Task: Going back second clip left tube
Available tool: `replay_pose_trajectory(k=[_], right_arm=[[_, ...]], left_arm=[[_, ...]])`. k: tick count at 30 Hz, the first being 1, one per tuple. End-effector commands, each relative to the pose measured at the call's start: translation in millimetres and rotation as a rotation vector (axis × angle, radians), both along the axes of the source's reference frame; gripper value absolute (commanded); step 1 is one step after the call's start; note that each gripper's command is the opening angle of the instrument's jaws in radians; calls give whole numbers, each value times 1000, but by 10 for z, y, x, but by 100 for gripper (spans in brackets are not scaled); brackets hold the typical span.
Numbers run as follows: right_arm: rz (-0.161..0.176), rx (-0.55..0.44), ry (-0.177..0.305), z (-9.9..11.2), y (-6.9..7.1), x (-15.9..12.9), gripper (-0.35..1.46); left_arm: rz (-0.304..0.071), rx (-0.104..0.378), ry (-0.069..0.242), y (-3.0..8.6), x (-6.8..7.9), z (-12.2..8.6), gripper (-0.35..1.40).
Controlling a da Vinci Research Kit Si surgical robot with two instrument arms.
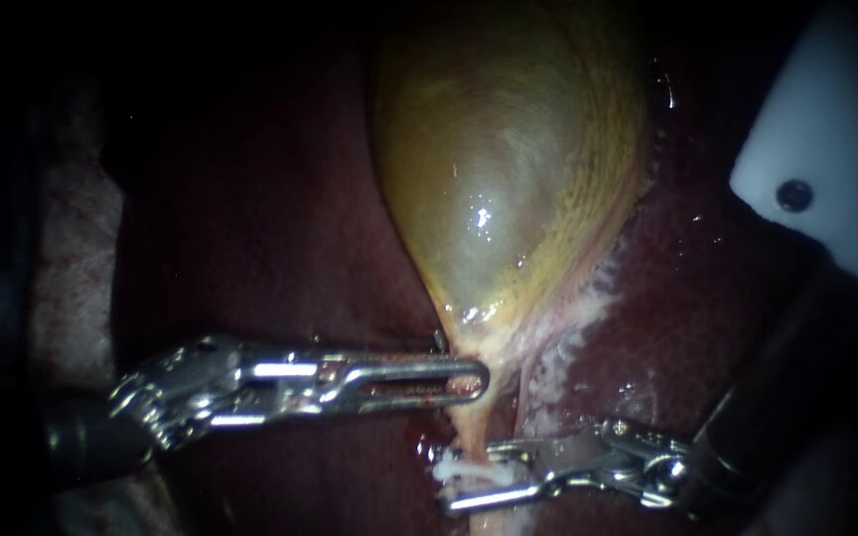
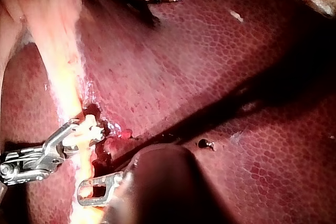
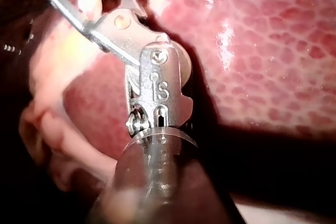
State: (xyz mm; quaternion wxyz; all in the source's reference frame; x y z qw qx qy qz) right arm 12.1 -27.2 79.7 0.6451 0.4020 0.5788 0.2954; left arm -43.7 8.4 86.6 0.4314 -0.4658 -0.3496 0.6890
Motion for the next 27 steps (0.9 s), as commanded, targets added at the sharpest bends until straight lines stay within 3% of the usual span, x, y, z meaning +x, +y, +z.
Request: replay_pose_trajectory(k=[1, 27], right_arm=[[-3, -4, -3, 1, 0, 0, 48], [-50, -87, -17, -7, 12, -15, 50]], left_arm=[[0, 0, 0, 0, 0, 0, -35], [0, 0, 0, 0, 0, 0, -35]])
